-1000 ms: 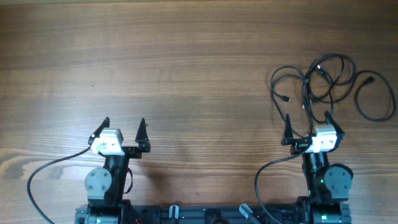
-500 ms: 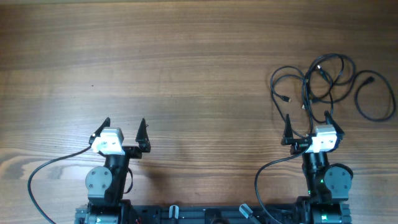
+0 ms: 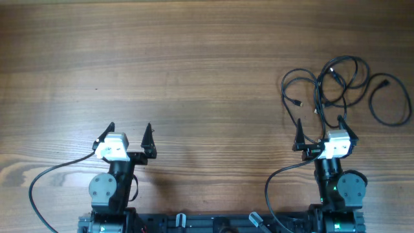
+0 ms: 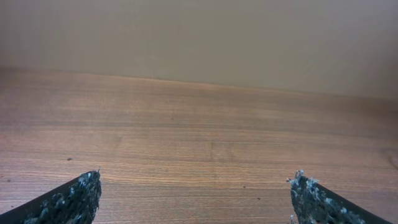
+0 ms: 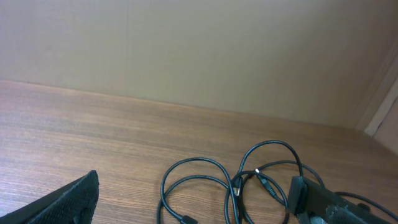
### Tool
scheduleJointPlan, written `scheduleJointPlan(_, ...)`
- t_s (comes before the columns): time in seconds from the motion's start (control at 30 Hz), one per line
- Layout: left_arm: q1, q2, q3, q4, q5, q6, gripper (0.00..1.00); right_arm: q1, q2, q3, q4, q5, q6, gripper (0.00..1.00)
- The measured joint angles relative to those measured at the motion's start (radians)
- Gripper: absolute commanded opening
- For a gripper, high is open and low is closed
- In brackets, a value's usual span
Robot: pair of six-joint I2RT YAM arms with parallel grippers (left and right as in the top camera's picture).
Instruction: Untangle cables
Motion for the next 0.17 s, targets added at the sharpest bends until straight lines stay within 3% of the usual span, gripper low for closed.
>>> scheduleJointPlan(0.17,0.0,0.0,0.0,0.0,0.0,0.0,1.0,0.0,0.0,0.0,0.0,0.0,0.0,1.0)
